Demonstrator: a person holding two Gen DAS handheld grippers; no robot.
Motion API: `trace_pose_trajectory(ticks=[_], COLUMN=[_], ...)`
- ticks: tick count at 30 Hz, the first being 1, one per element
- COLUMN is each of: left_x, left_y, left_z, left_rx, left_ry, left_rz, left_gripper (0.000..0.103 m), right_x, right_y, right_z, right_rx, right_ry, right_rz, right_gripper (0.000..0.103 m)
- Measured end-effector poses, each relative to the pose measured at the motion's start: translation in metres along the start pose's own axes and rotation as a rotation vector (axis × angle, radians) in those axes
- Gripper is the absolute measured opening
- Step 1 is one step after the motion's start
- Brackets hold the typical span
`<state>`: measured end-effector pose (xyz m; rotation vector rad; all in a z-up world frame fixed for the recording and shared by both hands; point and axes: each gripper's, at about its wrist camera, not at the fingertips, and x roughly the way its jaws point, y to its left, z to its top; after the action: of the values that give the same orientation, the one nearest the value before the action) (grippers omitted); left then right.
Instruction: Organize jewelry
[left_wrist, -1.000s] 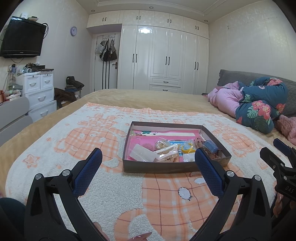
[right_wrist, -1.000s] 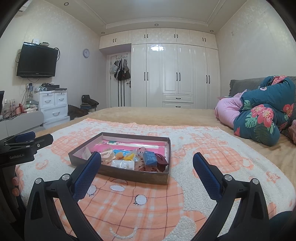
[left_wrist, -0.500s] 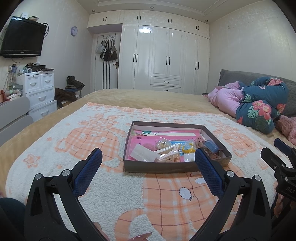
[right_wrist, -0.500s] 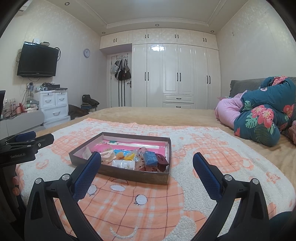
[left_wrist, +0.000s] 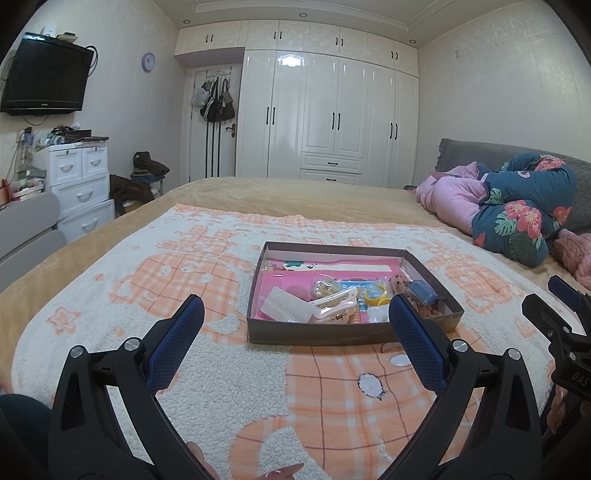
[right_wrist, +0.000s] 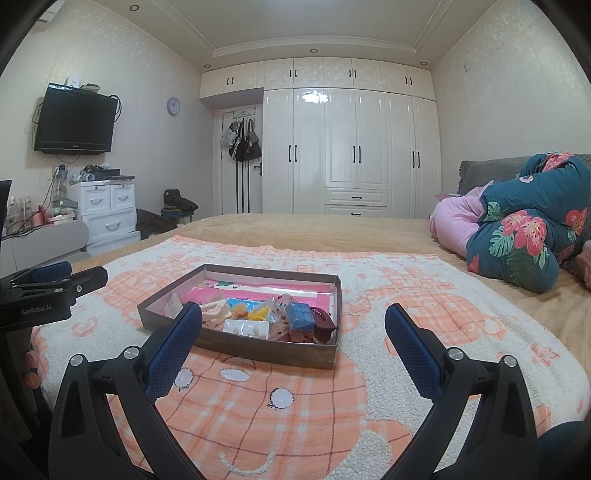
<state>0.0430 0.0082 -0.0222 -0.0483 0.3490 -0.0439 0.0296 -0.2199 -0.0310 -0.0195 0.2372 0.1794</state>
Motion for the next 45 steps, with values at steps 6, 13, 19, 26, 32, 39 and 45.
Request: trace_pose_trajectory(ticks=[6,13,19,26,32,39,45], left_x=[0.0000,-0.0002,-0.0002,-0.0010,-0.0010,0.0008,0.0035], left_y=[0.0000,-0.0002,-0.0004,0.0001,-0.0001,0.0005,0.0036], left_z=[0.0000,0.0000,-0.0001,-0.0002,-0.0003,0.0002,0.0018], left_rx=[0.000,0.000,0.001,0.002,0.003,0.012,0.004], left_ry=[0.000,-0.001,-0.001,-0.002,-0.002,0.007,0.016], left_rz=[-0.001,0.000,0.000,0.002,0.003,0.017,0.027], left_gripper=[0.092,0.092,0.092,0.092,0.092,0.092,0.092], right_x=[0.0000,-0.0001,-0.0002,-0.0001,-0.0009,-0.0023,0.0001], right_y=[-0.0001,-0.0004,-0.0003,-0.0003,-0.0004,-0.0008,-0.0032], right_z=[0.0000,-0.0005,-0.0005,-0.0004,-0.0012,-0.0013,-0.0004], right_rx=[-0.001,-0.001,-0.001,-0.001,-0.001,-0.001,0.007], right_ry=[0.000,-0.001,-0.002,-0.002,-0.003,-0.002,0.005], right_rz=[0.001,0.000,0.000,-0.001,-0.003,-0.009,-0.011], right_gripper=[0.097,0.097,0.097,0.097,0.097,0.097,0.097])
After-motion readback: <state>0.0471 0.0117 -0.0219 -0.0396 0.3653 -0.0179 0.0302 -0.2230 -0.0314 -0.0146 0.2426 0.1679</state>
